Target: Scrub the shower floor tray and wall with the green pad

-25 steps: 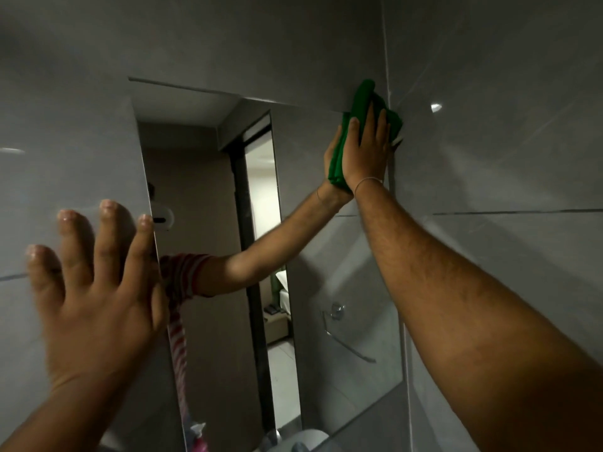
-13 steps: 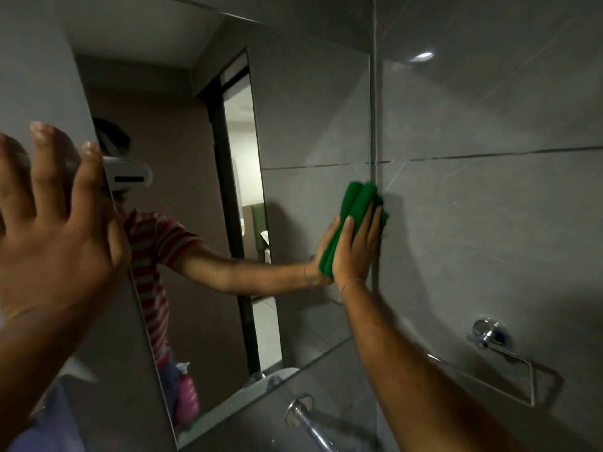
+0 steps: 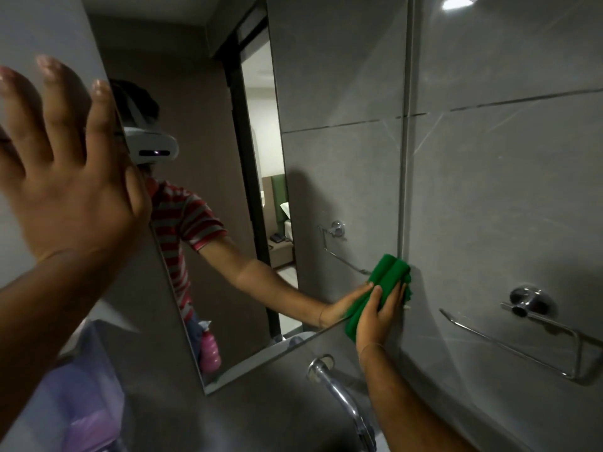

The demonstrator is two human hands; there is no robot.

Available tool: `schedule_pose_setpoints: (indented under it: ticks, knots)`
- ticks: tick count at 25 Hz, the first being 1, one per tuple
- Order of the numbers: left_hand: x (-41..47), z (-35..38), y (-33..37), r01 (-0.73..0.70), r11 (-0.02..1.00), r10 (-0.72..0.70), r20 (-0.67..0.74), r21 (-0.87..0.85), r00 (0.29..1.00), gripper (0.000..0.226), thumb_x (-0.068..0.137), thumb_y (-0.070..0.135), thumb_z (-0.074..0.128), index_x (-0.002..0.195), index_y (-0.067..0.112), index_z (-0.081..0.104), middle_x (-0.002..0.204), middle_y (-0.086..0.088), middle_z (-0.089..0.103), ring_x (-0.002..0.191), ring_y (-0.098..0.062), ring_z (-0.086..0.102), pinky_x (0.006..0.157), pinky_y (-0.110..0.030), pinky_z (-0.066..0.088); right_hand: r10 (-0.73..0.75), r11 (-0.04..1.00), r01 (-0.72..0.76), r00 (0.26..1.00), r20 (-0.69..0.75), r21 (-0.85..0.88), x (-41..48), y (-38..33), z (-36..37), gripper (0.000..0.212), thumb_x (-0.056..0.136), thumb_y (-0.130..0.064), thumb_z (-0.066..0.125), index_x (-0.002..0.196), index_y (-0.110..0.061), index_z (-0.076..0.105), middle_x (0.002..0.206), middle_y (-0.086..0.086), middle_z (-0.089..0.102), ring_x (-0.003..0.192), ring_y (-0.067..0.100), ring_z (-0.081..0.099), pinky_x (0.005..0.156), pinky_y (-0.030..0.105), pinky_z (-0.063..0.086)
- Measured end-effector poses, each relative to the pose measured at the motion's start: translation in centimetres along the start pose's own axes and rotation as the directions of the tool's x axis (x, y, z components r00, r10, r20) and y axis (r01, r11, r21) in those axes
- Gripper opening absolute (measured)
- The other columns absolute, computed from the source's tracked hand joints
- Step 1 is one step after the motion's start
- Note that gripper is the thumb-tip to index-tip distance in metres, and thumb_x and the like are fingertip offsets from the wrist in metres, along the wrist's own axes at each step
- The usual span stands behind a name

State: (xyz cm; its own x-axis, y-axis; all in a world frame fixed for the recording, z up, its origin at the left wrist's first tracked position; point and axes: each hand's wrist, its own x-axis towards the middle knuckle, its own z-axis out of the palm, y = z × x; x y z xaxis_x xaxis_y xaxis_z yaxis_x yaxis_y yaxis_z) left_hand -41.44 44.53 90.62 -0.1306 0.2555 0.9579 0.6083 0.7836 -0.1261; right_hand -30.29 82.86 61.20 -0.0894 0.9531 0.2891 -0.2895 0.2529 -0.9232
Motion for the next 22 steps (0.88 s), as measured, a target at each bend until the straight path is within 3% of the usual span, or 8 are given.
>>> schedule_pose_setpoints:
  ticks: [1,3,7,9,13,17,20,22]
  knots:
    - [0.1,0.5,-0.2,0.04,0.999,-0.039,-0.015,0.02,0.999,0.082,0.11,0.065,0.014,0.185,0.036,-0.003,0.196,-0.008,-0.006,0.179,-0.049,0.008,0.138,-0.078,0.019,0.014,0.999,-0.013,1.0,-0.015,0.029,0.1,-0.2,-0.1,0.054,0.112,-0.008,0.048,0.163,-0.003,0.033,0.17,0.022,0.033,0.157,0.034,0.036,0.131,0.039,0.027]
    - [0.7,-0.4,1.1,0.093,0.994,-0.094,0.02,0.053,0.995,0.081,0.109,0.069,0.007,0.184,0.041,-0.006,0.195,-0.008,-0.006,0.178,-0.05,0.012,0.133,-0.082,0.029,0.077,0.989,-0.068,0.995,-0.059,0.135,0.1,-1.8,-0.3,0.05,0.112,-0.005,0.044,0.162,-0.004,0.037,0.165,0.023,0.042,0.15,0.036,0.047,0.123,0.031,0.036]
    - [0.1,-3.0,4.2,0.154,0.972,-0.168,0.07,0.177,0.983,0.086,0.109,0.052,0.038,0.185,0.033,0.003,0.195,-0.011,0.001,0.177,-0.053,0.007,0.137,-0.08,0.008,0.126,0.953,-0.097,0.988,-0.086,0.286,-1.1,-6.7,-0.4,0.049,0.115,-0.008,0.038,0.163,-0.002,0.034,0.165,0.02,0.043,0.149,0.031,0.048,0.114,0.013,0.039]
    - [-0.1,-4.9,5.6,0.163,0.972,-0.187,0.134,0.172,0.973,0.09,0.105,0.043,0.046,0.186,0.026,0.01,0.195,-0.013,0.003,0.178,-0.052,0.004,0.139,-0.074,0.002,-0.011,0.96,0.022,0.999,-0.041,0.279,-2.8,-11.1,-1.1,0.049,0.114,-0.01,0.039,0.162,-0.003,0.034,0.165,0.02,0.043,0.15,0.023,0.047,0.124,0.021,0.036]
    - [1.0,-9.1,6.4,0.187,0.97,-0.233,0.363,0.157,0.902,0.086,0.114,0.044,0.047,0.186,0.027,0.005,0.194,-0.006,-0.013,0.179,-0.041,-0.014,0.144,-0.067,0.0,-0.339,0.899,0.329,0.941,-0.018,0.29,-7.6,-23.5,-1.8,0.049,0.112,-0.01,0.044,0.159,0.002,0.038,0.153,0.005,0.049,0.133,-0.024,0.044,0.108,-0.005,0.031]
    - [0.0,-16.7,7.3,0.392,0.919,-0.302,0.554,-0.048,0.776,0.079,0.116,0.039,0.044,0.186,0.028,0.008,0.196,-0.002,0.007,0.181,-0.041,0.004,0.145,-0.057,0.016,-0.428,0.849,0.39,0.903,0.034,0.356,-16.0,-34.4,-3.7,0.046,0.111,-0.003,0.046,0.154,0.013,0.039,0.156,0.011,0.044,0.137,-0.006,0.042,0.11,-0.004,0.028]
    - [-7.5,-23.3,5.5,0.39,0.92,-0.349,0.5,0.025,0.792,0.079,0.113,0.036,0.044,0.185,0.028,0.014,0.195,-0.002,0.016,0.181,-0.033,0.013,0.146,-0.055,0.013,-0.352,0.863,0.264,0.926,0.137,0.431,-24.1,-36.0,-4.2,0.05,0.111,-0.004,0.043,0.155,0.016,0.032,0.164,0.03,0.037,0.151,0.028,0.044,0.113,0.0,0.029]
    - [-15.6,-25.9,3.8,0.341,0.939,-0.321,0.456,0.041,0.83,0.078,0.109,0.034,0.047,0.184,0.027,0.025,0.193,-0.004,0.023,0.18,-0.029,0.018,0.145,-0.055,0.011,-0.257,0.868,0.122,0.94,0.224,0.481,-29.7,-34.7,-5.6,0.052,0.111,-0.007,0.042,0.158,0.013,0.03,0.164,0.03,0.038,0.149,0.03,0.046,0.114,0.006,0.034]
